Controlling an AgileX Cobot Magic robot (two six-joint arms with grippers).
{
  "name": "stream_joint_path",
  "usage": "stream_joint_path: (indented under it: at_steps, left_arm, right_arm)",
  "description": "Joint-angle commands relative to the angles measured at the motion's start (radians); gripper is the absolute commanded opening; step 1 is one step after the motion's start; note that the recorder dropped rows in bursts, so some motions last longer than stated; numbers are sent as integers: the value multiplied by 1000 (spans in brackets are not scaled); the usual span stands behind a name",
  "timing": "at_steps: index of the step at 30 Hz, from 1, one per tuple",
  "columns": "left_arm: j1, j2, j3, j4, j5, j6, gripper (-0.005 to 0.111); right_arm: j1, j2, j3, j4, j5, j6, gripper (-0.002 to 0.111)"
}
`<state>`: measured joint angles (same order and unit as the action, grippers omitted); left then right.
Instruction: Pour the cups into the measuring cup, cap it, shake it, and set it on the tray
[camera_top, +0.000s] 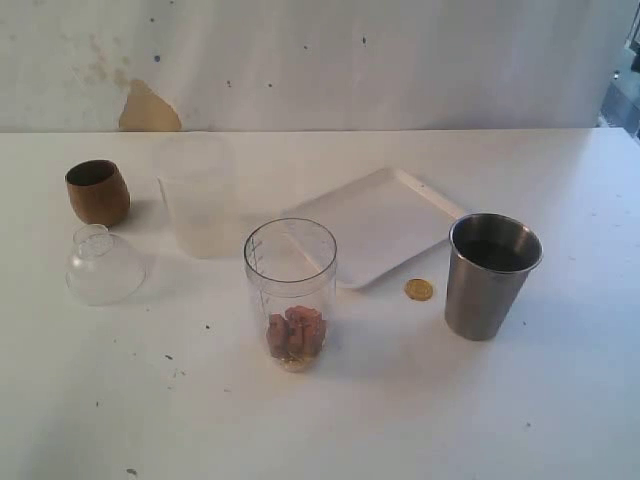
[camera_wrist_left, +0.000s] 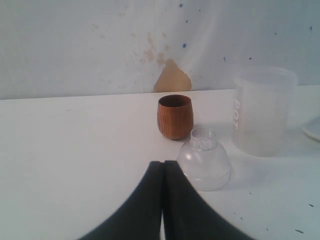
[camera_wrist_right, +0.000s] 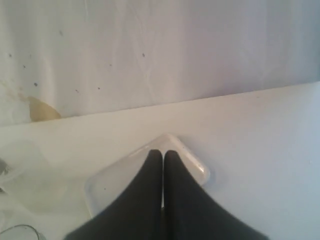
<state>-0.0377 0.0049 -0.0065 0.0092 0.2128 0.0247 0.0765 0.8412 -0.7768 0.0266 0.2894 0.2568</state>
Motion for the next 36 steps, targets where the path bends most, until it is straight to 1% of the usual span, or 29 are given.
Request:
stream_joint_path:
  at_steps: [1, 2, 5, 7, 9, 10, 13, 15, 19, 21, 25, 32, 36]
  left_arm:
    - [5, -5, 6, -9, -9, -2, 0]
    - [5, -5, 6, -9, -9, -2, 0]
    - [5, -5, 6, -9, -9, -2, 0]
    - [5, -5, 6, -9, -9, -2, 0]
    - [5, -5, 6, -9, -9, -2, 0]
    - [5, -5, 6, -9, -9, -2, 0]
    - [5, -5, 6, -9, -9, -2, 0]
    - [5, -5, 6, -9, -9, -2, 0]
    - [5, -5, 6, -9, -9, -2, 0]
    - [5, -5, 6, -9, -9, -2, 0]
    - [5, -5, 6, -9, -9, -2, 0]
    - [5, -5, 6, -9, -9, -2, 0]
    - [5, -5, 6, -9, -9, -2, 0]
  right_arm:
    - [40, 139, -184, 30, 202, -160, 0]
    - [47, 187, -245, 30, 257, -190, 0]
    - [74, 349, -436, 50, 509, -283, 0]
    - [92, 473, -567, 107, 684, -349, 0]
    - [126, 586, -661, 171, 783, -421, 0]
    - [151, 625, -686, 180, 801, -437, 0]
    - [238, 744, -729, 140, 788, -436, 0]
    - [306, 803, -735, 69, 752, -416, 0]
    - [387, 889, -736, -134, 725, -257, 0]
    - [395, 931, -736, -202, 735, -194, 0]
    - [408, 1005, -736, -199, 750, -191, 0]
    - [420, 1088, -736, -215, 706, -191, 0]
    - [420, 1130, -736, -302, 706, -156, 0]
